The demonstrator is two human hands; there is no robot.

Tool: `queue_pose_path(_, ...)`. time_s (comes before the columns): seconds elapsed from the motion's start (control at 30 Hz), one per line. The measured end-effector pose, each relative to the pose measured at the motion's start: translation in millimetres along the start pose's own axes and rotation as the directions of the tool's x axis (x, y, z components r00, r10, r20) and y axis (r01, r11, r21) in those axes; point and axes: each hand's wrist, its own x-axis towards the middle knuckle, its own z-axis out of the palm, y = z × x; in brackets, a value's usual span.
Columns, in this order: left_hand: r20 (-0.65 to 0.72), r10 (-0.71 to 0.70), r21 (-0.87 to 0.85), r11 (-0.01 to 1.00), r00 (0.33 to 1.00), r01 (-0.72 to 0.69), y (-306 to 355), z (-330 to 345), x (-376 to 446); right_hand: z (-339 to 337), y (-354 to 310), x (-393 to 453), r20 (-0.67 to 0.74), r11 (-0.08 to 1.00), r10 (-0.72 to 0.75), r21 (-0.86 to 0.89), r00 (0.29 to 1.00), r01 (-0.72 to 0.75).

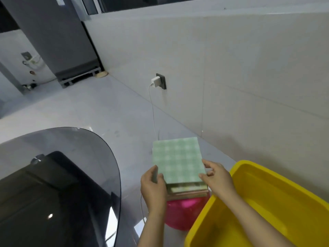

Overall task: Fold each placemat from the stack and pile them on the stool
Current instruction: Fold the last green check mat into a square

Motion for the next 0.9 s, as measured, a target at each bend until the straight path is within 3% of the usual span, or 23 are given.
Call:
queue_pose_path(0.27, -0.03, -0.026, 0.01, 1.0, 0.999, 0.026, -17.5, -2.0, -4.9, 13.8, 7.7, -7.2, -0.028, 0.999, 0.024, -0.022, 0.999, -0.024)
queue_pose_path(0.6, -0.044, 0.052, 0.092, 0.995, 0.998, -0.048, -32.2, -2.2, 0.9, 17.1, 10.7, -8.7, -0.019, 0.997, 0.03, -0.075, 0.999, -0.031)
queue_pose_path(0.73, 0.054, -0.117, 0.06, 0.992, 0.992, 0.114, -22.9, -1.6, 16.9, 16.6, 3.3, 3.6, -0.016, 0.998, 0.062, 0.016, 0.998, -0.062)
queue_pose_path(0.83, 0.217, -0.258, 0.107, 0.965, 0.942, 0.24, -15.7, 1.8, 29.8, 17.9, -7.1, 17.8, 0.149, 0.966, 0.198, 0.137, 0.969, -0.219)
queue_pose_path(0.9, 0.239, -0.294, 0.159, 0.952, 0.925, 0.262, -19.3, 4.5, 37.5, 19.8, -11.4, 24.2, 0.237, 0.94, 0.247, 0.176, 0.94, -0.291)
